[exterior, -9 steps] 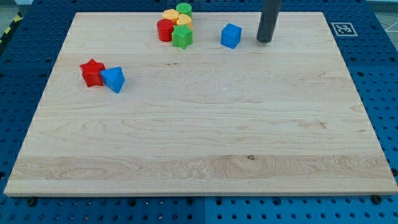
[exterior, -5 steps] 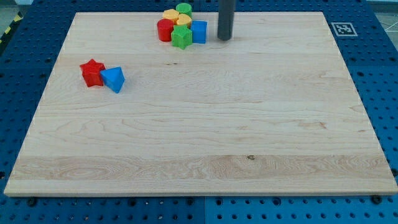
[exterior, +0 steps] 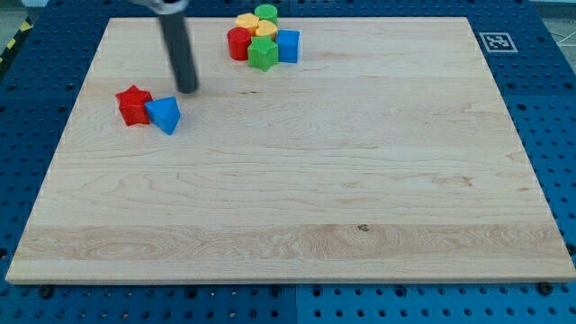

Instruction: Push red star to the center of the board

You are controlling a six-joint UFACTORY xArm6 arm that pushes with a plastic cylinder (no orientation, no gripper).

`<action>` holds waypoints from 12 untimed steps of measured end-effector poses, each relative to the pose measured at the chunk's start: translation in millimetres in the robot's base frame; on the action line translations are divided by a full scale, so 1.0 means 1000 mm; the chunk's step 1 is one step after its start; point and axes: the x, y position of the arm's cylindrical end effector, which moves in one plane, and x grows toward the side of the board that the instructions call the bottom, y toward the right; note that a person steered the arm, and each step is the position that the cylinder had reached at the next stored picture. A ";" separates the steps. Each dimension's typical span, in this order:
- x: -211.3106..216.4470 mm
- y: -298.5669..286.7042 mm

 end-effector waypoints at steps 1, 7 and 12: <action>-0.011 -0.082; 0.044 0.019; 0.061 0.125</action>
